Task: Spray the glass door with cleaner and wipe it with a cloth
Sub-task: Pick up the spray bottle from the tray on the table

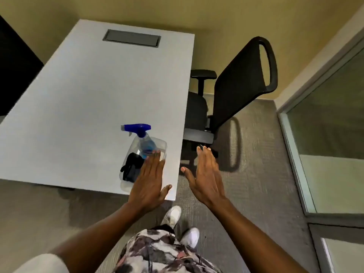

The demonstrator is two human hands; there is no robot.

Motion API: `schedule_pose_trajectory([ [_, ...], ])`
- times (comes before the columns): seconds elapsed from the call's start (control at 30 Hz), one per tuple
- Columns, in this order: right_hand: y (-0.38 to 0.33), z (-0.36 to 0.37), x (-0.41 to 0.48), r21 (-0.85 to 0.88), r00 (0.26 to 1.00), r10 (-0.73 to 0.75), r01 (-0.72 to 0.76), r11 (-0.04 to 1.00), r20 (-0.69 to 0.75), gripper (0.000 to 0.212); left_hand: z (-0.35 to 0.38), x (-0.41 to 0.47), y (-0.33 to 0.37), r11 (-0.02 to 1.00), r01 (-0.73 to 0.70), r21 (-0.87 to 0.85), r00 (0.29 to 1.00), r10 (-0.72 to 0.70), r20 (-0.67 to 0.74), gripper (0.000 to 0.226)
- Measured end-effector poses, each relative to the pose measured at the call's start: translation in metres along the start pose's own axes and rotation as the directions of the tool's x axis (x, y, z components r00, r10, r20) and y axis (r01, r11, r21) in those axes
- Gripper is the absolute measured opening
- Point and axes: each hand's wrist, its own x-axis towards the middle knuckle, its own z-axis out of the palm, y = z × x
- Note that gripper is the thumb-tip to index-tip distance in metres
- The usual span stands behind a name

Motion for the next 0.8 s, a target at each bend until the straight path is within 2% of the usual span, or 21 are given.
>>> schedule_pose_trajectory([
  [0.07, -0.004, 0.002, 0.007, 0.064, 0.999, -0.003, 0.001, 0.998, 0.035, 0.084, 0.003, -0.006, -0.006, 0.982, 0.158, -0.101, 0.981, -0.167, -0.094, 0.104],
  [0.17, -0.013, 0.008, 0.019, 0.107, 0.997, -0.041, 0.034, 0.994, 0.068, 0.083, 0.009, -0.008, -0.019, 0.938, 0.297, -0.180, 0.928, -0.328, -0.178, 0.108],
  [0.3, -0.032, 0.017, 0.041, 0.162, 0.992, -0.082, 0.066, 0.985, 0.098, 0.087, 0.013, 0.004, -0.033, 0.881, 0.432, -0.195, 0.871, -0.463, -0.163, 0.143],
  [0.37, -0.044, 0.022, 0.055, 0.176, 0.987, -0.120, 0.100, 0.979, 0.104, 0.089, 0.015, 0.011, -0.041, 0.841, 0.499, -0.211, 0.841, -0.528, -0.118, 0.145],
  [0.6, -0.092, 0.040, 0.101, 0.266, 0.958, -0.179, 0.116, 0.957, 0.226, 0.095, 0.020, 0.028, -0.067, 0.785, 0.603, -0.144, 0.795, -0.607, 0.022, 0.152],
  [0.7, -0.107, 0.047, 0.115, 0.264, 0.952, -0.176, 0.107, 0.959, 0.251, 0.087, 0.020, 0.029, -0.068, 0.765, 0.621, -0.169, 0.781, -0.623, 0.048, 0.155],
  [0.8, -0.114, 0.056, 0.127, 0.249, 0.958, -0.154, 0.092, 0.964, 0.243, 0.075, 0.020, 0.031, -0.068, 0.765, 0.633, -0.119, 0.774, -0.629, 0.075, 0.158],
])
